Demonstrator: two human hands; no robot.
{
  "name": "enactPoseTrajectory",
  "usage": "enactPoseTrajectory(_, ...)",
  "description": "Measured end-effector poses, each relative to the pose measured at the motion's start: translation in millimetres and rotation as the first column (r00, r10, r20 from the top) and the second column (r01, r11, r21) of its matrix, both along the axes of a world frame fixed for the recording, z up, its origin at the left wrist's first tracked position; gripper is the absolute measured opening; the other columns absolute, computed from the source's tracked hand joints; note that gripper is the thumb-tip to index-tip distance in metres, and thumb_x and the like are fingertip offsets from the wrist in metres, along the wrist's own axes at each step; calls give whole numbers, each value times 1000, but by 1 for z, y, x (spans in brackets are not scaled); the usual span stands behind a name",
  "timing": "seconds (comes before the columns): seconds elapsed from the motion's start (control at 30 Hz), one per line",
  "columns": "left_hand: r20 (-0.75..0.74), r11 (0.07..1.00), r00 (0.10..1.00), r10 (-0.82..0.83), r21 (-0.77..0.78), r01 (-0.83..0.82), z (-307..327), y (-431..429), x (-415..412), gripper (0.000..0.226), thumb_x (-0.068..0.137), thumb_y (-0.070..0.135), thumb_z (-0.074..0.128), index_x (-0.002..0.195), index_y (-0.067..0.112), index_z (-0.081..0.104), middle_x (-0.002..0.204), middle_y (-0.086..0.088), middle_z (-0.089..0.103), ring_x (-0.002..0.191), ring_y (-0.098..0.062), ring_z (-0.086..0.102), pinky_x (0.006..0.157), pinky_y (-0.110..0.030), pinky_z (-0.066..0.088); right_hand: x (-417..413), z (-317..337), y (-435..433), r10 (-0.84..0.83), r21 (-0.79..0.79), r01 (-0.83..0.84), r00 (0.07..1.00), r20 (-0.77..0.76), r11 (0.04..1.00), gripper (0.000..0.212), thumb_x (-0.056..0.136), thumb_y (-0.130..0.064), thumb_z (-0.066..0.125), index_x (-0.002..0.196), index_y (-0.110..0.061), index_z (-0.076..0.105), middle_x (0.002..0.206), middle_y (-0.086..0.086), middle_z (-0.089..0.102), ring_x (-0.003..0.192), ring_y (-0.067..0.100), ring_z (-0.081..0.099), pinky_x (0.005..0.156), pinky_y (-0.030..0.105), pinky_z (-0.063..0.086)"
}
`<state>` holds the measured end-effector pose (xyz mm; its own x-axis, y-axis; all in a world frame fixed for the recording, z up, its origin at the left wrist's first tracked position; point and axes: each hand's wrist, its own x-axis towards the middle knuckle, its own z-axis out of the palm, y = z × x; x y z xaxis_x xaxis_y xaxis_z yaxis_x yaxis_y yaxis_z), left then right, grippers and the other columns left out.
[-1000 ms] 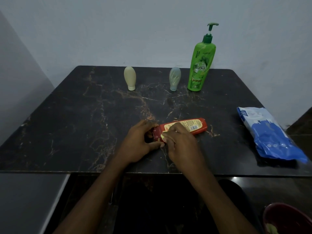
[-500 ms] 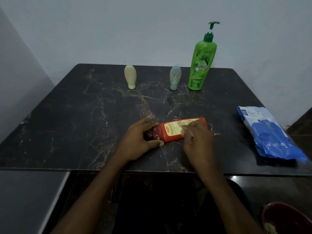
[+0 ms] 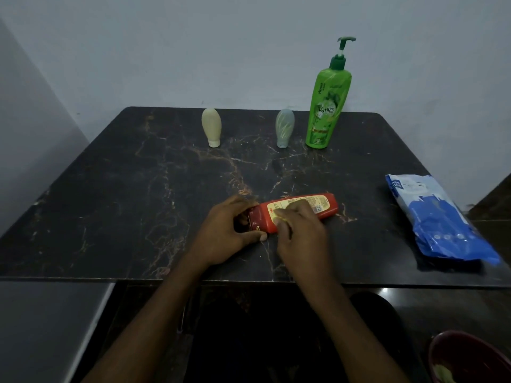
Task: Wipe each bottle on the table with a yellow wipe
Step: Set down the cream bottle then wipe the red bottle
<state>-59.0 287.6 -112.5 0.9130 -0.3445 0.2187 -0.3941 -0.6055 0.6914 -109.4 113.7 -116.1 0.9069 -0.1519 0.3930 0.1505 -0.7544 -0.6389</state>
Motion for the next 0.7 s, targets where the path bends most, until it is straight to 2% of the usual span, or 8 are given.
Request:
enactPoseTrajectory(0.07,5,1000,1000,1,4,-1,-1,0,0,70,73,36,90,135,19,63,123,14,60,107,-1,60,88,-9,48,-1,-1,2,39,2,-39,999,2,999,24,96,-11,61,118,-9,71,115,-5,57,97,8,57,89,25,53)
enactPoseTrajectory(0.17,-16,1000,1000,6,18,-6,0,0,0,71,75,35,89,137,20,60,126,13,59,107,-3,59,90,-19,52,1,1,-18,-4,24,4,1000,-22,1000,25,97,-14,61,120,-11,70,117,-6,56,97,2,52,82,6,43)
enactPoseTrajectory(0.23,-28,1000,1000,-1,30,2,0,0,0,70,76,35,88,138,21,58,127,12,58,108,-4,58,91,-23,53,5,4,-40,-95,66,99,993,-63,993,24,97,-16,61,120,-15,69,121,-5,56,100,1,51,74,1,35)
enactPoseTrajectory(0.33,-35,1000,999,-8,28,9,1,-1,-1,69,76,35,88,137,21,58,125,12,58,108,-5,58,92,-29,55,12,4,-72,-229,100,240,967,-117,966,23,96,-19,62,119,-17,66,119,-1,58,99,5,54,68,6,33)
enactPoseTrajectory(0.5,-38,999,999,-13,46,15,0,-1,-1,66,76,36,87,133,23,58,123,13,56,109,-5,57,94,-34,56,16,6,-68,-272,111,292,948,-168,950,29,98,-19,59,127,-17,61,125,-2,54,99,3,50,64,7,32)
enactPoseTrajectory(0.57,-34,999,999,-19,46,20,0,-2,-1,64,76,35,87,132,23,58,122,12,56,109,-6,57,94,-33,55,13,10,-53,-227,102,246,959,-167,964,31,99,-16,57,131,-14,61,129,-3,50,102,3,50,71,8,39)
enactPoseTrajectory(0.63,-28,998,999,-19,54,20,1,-2,-2,63,76,35,87,132,23,58,122,12,55,109,-6,56,93,-30,54,9,11,-35,-151,35,156,983,-107,987,33,99,-14,57,131,-10,62,129,-1,50,106,6,51,85,15,46)
enactPoseTrajectory(0.7,-15,998,1000,-16,52,17,1,-2,-2,62,76,33,87,130,23,59,121,12,55,108,-6,56,91,-26,51,5,10,-19,-70,3,70,996,-56,998,31,98,-13,59,129,-9,64,125,-2,52,106,9,53,90,22,50)
